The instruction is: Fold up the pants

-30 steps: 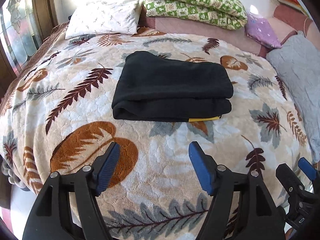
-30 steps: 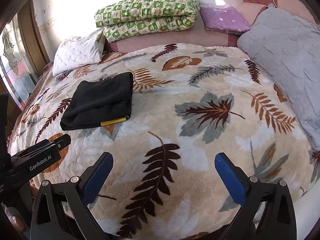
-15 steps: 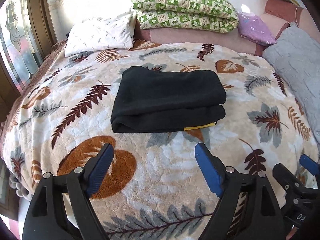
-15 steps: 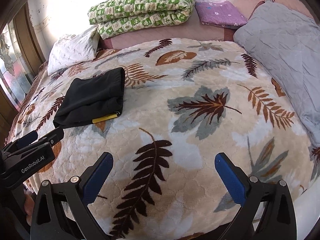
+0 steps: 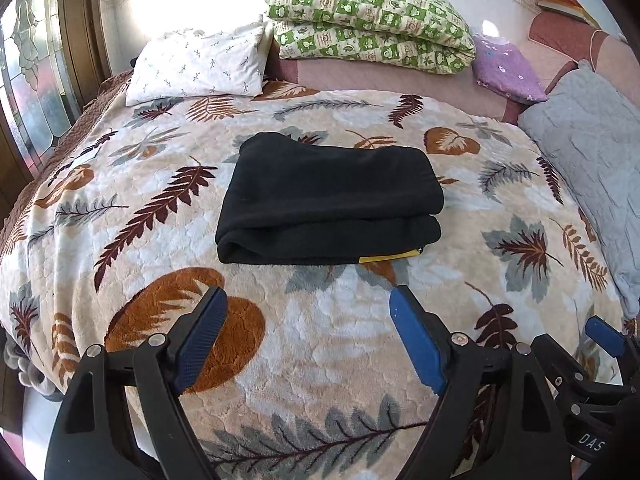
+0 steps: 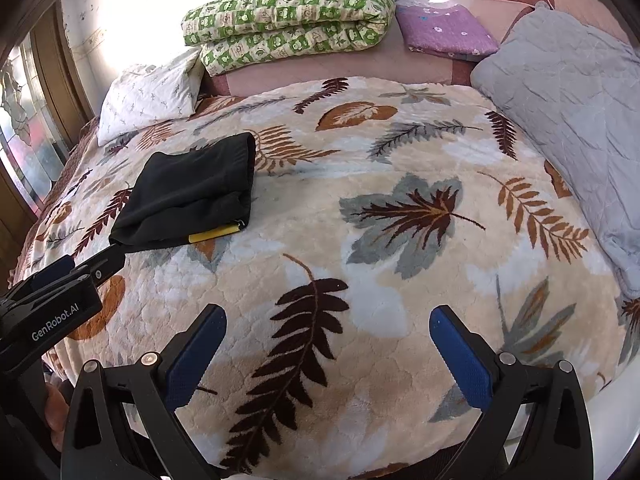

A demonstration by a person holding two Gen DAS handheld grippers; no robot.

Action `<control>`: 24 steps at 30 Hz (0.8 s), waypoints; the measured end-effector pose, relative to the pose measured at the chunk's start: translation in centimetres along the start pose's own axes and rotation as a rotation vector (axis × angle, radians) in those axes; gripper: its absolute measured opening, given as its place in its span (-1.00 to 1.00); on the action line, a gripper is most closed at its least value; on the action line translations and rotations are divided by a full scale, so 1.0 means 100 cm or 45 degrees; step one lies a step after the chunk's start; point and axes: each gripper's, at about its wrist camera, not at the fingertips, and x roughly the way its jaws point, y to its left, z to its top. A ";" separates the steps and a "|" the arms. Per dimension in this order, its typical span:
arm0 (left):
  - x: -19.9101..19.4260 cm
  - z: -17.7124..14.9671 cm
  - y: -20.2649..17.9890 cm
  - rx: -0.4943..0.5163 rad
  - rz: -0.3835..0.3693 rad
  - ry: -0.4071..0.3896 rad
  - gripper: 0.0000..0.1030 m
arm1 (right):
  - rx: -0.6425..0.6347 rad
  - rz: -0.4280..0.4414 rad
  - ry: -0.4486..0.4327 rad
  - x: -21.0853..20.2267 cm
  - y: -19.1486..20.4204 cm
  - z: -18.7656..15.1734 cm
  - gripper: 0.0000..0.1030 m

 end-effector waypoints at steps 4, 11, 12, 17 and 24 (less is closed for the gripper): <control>0.000 -0.001 0.000 -0.005 -0.028 0.017 0.63 | -0.003 0.000 0.001 0.000 0.000 0.000 0.98; 0.000 0.000 0.000 -0.015 -0.107 0.042 0.63 | -0.013 0.002 0.008 0.000 0.001 0.000 0.98; 0.000 0.000 0.000 -0.017 -0.106 0.046 0.63 | -0.012 0.002 0.006 0.000 0.001 -0.001 0.98; 0.004 0.001 0.001 -0.044 -0.119 0.066 0.63 | -0.012 0.002 0.007 0.000 0.001 -0.001 0.98; 0.003 0.002 0.005 -0.060 -0.054 0.030 0.64 | -0.009 0.008 0.016 0.002 0.000 0.000 0.98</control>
